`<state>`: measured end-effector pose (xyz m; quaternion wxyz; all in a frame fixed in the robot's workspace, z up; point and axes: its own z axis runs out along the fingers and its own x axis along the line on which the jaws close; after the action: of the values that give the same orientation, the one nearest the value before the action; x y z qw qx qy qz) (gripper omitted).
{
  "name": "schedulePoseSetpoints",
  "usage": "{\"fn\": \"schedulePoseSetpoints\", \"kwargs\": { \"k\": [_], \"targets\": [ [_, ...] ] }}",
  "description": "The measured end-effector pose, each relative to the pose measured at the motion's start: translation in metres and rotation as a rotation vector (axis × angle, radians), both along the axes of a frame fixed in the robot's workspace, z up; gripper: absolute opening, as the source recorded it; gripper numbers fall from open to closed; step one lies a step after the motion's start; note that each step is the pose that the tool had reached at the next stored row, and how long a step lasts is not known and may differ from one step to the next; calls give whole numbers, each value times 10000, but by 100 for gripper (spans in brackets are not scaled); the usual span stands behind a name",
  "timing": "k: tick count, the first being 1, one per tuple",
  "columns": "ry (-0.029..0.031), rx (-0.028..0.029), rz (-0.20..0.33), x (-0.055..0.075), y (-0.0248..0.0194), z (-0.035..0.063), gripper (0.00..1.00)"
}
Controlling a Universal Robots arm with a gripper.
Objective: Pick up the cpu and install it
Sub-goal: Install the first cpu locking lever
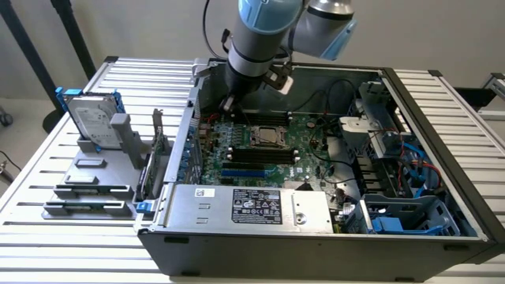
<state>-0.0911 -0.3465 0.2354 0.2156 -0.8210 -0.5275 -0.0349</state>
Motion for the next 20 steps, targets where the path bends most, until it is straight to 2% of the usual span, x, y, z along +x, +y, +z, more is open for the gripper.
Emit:
{"fn": "schedulePoseSetpoints", "kwargs": {
  "k": [2,8,10,11,14,20],
  "targets": [
    [12,46,-179,-10,0,0,11],
    [9,53,-863,-25,0,1,11],
    [-17,55,-1057,-25,0,1,11],
    [-53,57,-1136,-25,0,1,11],
    [-229,67,-1309,-26,0,4,11],
    [-708,97,-1551,-25,0,20,11]
  ]
}}
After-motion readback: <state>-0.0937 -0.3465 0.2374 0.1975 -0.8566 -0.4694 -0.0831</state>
